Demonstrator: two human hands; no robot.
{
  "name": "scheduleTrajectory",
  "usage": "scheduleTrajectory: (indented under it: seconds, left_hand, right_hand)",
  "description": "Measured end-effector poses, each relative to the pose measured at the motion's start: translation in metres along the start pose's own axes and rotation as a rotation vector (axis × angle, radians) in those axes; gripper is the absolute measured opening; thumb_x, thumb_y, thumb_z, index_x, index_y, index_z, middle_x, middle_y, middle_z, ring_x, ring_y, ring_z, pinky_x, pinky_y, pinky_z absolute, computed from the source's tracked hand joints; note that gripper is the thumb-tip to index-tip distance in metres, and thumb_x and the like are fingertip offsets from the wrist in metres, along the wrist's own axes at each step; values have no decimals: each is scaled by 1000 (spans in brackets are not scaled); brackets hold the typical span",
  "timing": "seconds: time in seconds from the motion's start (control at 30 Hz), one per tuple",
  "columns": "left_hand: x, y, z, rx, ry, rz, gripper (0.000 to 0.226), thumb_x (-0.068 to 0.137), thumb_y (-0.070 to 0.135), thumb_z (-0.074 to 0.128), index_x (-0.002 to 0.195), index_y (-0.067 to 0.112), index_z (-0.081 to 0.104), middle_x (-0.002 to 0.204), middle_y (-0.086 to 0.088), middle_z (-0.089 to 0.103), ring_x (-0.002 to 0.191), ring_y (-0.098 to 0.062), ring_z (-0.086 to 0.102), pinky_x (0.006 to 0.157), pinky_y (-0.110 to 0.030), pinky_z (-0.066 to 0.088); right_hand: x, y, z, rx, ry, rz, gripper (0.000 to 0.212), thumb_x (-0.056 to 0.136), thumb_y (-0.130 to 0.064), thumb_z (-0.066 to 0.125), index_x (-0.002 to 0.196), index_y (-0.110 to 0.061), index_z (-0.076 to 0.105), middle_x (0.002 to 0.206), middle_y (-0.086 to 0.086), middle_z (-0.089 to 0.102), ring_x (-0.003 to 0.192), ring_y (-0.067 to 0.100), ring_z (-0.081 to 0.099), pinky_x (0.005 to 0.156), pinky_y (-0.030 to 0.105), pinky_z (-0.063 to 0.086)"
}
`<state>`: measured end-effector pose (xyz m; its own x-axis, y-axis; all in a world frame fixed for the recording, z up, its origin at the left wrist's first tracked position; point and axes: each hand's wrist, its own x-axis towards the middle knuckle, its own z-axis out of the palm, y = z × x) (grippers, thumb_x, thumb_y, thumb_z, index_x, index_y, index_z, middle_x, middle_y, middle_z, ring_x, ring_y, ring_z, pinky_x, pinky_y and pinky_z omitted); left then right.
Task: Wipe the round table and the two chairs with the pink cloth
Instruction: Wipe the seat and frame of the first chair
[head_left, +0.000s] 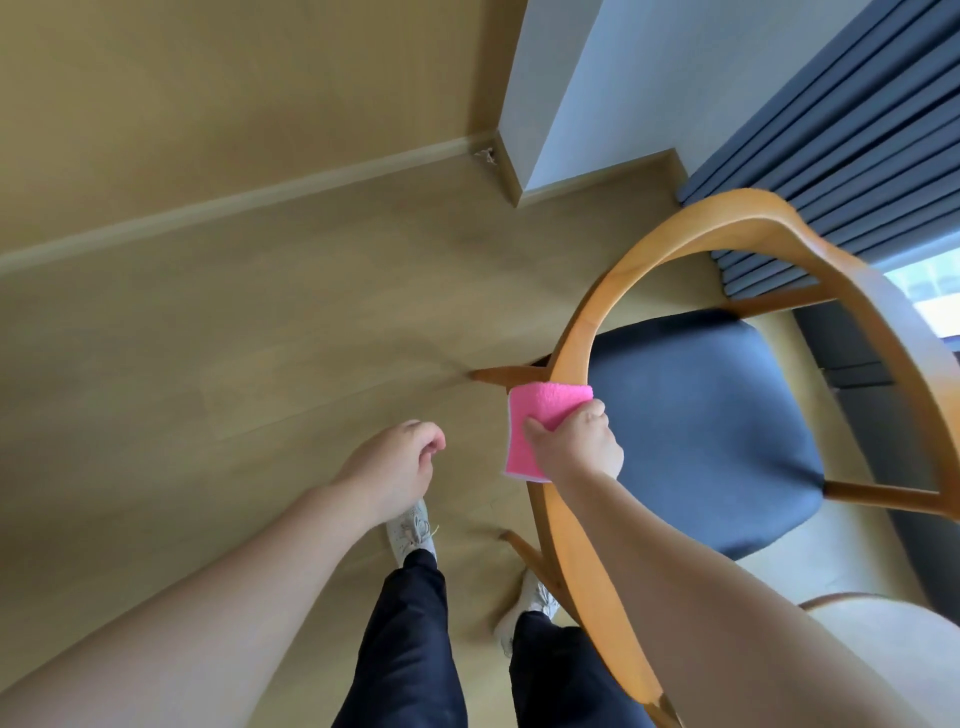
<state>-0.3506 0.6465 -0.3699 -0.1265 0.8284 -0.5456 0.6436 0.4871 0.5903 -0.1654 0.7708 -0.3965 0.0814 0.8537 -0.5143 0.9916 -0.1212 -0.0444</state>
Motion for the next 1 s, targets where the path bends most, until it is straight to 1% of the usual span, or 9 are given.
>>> scheduleTrajectory:
  seconds: [0.23,0.37,0.53,0.63,0.73,0.8,0.87,0.93,1.0]
  left_hand:
    - [22,2,-14,-26,48,-39,24,92,7,43,104,20,60,103,11,56,89,-13,56,80,-29,47]
    - [26,11,-13,-45,102,-86,24,92,7,44,106,19,60,104,10,56,91,-14,55,83,-31,47]
    - [38,41,-3,-93,161,-132,25,91,7,46,109,16,61,106,6,59,91,-16,56,83,-31,47]
    - [48,61,1,-110,173,-122,24,90,7,46,108,17,61,105,6,59,87,-14,55,81,-30,47]
    - [59,76,2,-116,185,-106,24,90,7,47,108,17,60,104,6,59,86,-14,55,79,-29,47]
    - [64,85,4,-106,179,-94,24,91,9,47,108,19,60,101,8,58,85,-13,55,77,-28,47]
    - [68,91,6,-97,183,-81,23,90,9,48,107,19,61,96,10,55,80,-12,53,72,-25,44]
    - [71,94,7,-84,186,-65,23,90,8,48,106,18,61,94,11,54,78,-11,52,70,-24,42]
    - [73,95,7,-70,177,-51,24,89,7,48,107,17,61,97,10,55,79,-11,51,72,-25,43]
  right_hand:
    - [66,-47,-35,212,-33,115,45,88,-45,54,110,-9,39,91,6,57,78,27,61,69,37,55]
    - [90,-59,-49,360,-44,187,49,91,-41,53,122,-5,39,95,8,59,78,27,57,65,35,47]
    - [90,-44,-53,355,-159,59,66,88,-61,48,123,-5,40,92,5,57,79,25,59,61,33,48]
    - [97,-26,-76,260,-202,-96,69,89,-66,39,115,-3,48,90,9,61,74,26,61,57,32,47]
    - [103,-6,-100,194,-44,-351,45,93,-45,46,119,-8,48,104,6,59,73,23,54,54,29,37]
    - [102,7,-114,159,106,-651,33,90,-19,53,123,-11,53,111,5,58,78,26,57,55,28,38]
    - [102,13,-123,81,209,-1077,42,79,6,59,119,-5,63,114,12,63,91,34,63,59,34,50]
    - [106,15,-122,-163,157,-1443,57,70,14,63,124,-5,62,127,16,61,116,37,58,86,46,54]
    - [110,12,-118,-538,-78,-1540,77,78,7,59,148,-17,36,155,9,31,144,29,25,117,41,19]
